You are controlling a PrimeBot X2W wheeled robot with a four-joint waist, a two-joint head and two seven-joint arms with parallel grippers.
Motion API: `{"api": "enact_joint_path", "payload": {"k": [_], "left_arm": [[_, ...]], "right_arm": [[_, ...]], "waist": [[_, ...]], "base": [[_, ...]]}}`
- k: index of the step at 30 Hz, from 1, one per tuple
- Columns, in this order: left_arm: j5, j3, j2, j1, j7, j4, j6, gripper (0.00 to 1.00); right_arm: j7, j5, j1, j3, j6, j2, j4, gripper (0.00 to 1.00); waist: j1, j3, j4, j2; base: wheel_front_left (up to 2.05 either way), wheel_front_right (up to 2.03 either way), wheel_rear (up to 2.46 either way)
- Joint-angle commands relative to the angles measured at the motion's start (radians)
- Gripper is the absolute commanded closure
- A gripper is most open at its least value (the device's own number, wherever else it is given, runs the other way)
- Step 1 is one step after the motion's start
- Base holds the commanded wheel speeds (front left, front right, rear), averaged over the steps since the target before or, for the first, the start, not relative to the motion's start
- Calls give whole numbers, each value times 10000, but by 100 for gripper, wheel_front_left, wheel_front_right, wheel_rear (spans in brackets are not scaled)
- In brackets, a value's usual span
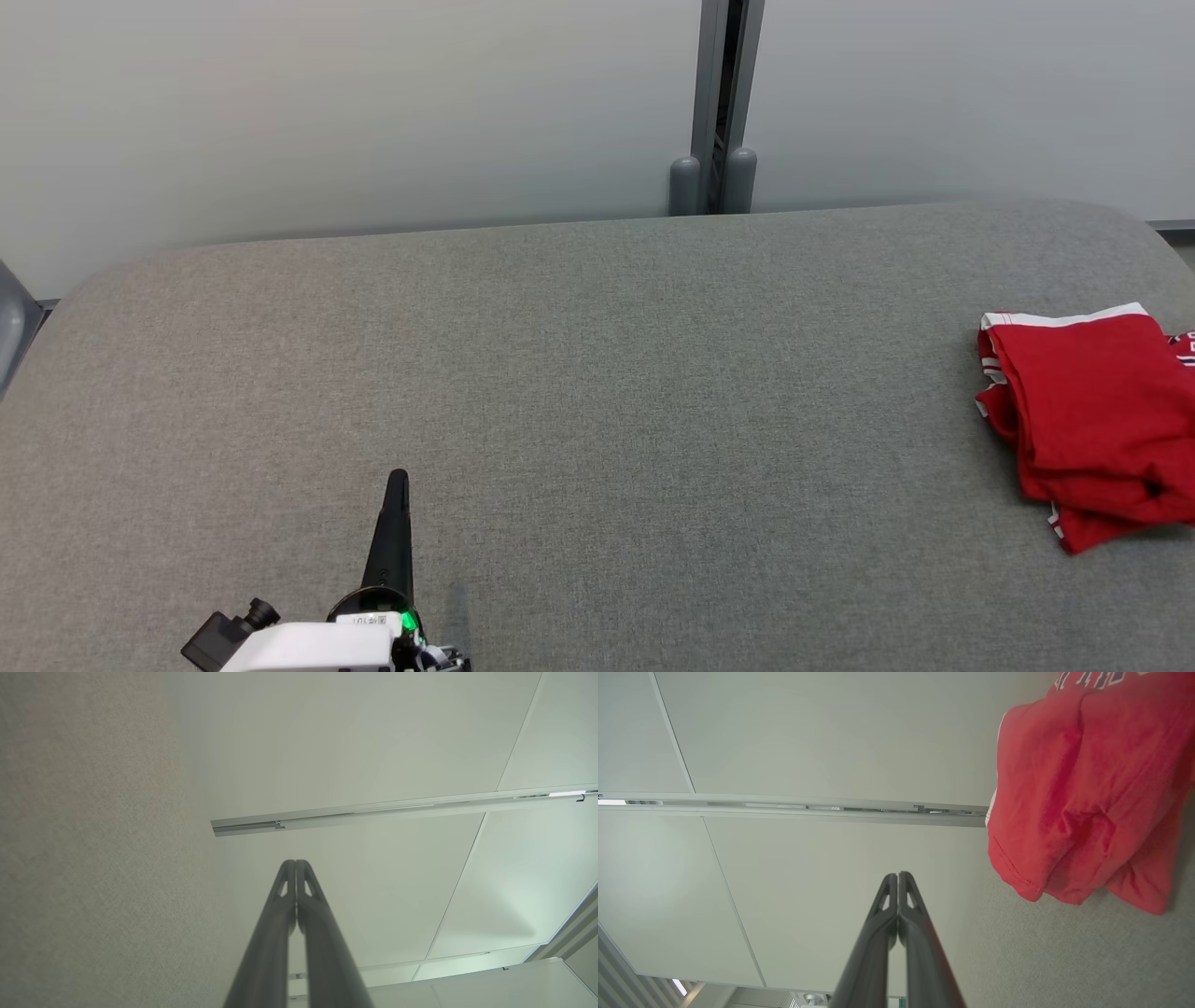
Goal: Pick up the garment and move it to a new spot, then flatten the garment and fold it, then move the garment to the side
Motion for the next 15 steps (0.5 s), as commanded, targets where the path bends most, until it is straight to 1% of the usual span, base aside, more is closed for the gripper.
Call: {"api": "enact_joint_path", "payload": {"k": [1,15], "left_arm": [[-21,59,28,-133,-8,-30,-45,100],[-22,60,28,-133,-8,-30,-45,100]], "right_arm": [[54,-46,-92,-29,2,-27,26,100],[93,-60,-105,-63,4,-1,26,100]], "waist": [[0,0,0,-1],[0,0,0,-1]], "base": [[0,0,0],[0,0,0]]}}
